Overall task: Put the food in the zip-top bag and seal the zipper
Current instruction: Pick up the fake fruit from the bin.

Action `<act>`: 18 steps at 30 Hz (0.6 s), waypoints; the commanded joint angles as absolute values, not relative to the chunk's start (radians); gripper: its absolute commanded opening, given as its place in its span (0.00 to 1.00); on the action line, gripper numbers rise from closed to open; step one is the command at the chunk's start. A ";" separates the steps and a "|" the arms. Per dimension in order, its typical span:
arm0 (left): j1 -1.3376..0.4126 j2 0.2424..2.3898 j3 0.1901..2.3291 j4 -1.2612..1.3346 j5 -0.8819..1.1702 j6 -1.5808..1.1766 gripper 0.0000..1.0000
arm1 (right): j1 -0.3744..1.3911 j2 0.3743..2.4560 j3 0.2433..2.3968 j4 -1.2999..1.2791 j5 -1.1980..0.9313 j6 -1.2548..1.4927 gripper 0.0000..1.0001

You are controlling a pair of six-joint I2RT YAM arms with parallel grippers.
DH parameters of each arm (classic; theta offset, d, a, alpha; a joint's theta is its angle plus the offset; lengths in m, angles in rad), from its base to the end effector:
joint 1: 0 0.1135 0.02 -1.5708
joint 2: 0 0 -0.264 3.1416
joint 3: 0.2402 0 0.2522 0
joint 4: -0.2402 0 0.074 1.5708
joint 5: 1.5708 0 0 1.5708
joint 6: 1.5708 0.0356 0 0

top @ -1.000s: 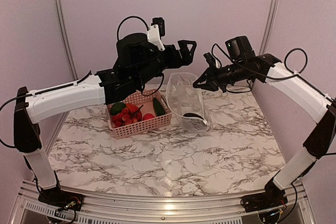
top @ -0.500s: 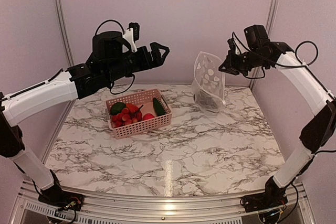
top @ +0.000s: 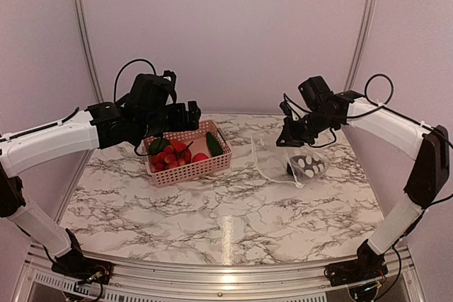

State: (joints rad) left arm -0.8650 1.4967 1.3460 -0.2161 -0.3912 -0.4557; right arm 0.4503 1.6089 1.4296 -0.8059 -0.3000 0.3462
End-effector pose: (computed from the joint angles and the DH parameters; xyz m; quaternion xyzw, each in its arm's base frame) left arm 0.2383 -0.2587 0.3610 0.0565 0.8140 -0.2142 0.5370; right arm 0.3029 0.1581 0.3026 -0.0923 0.9432 0.2426 0.2076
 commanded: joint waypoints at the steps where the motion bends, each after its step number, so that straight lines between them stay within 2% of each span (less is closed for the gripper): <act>1: -0.818 1.477 1.300 -0.379 -0.762 -0.517 0.99 | 0.487 1.578 1.366 -0.683 -0.391 0.345 0.00; 6: -0.803 1.511 1.338 -0.426 -0.583 -0.418 0.90 | 0.488 1.552 1.284 -0.632 -0.441 0.339 0.00; 11: -0.802 1.562 1.411 -0.600 -0.406 -0.458 0.71 | 0.489 1.552 1.310 -0.661 -0.374 0.323 0.00; 14: -0.802 1.548 1.429 -0.706 -0.367 -0.565 0.69 | 0.488 1.567 1.376 -0.689 -0.339 0.353 0.00; 16: -0.801 1.517 1.369 -0.673 -0.334 -0.572 0.69 | 0.492 1.565 1.383 -0.686 -0.349 0.369 0.00; 18: -0.801 1.506 1.347 -0.633 -0.306 -0.537 0.64 | 0.494 1.554 1.365 -0.665 -0.371 0.367 0.00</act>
State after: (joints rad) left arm -0.8005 1.5394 1.3907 -0.5762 -0.3985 -0.5247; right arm 0.4854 1.5837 1.3334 -0.6872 -0.3710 0.3504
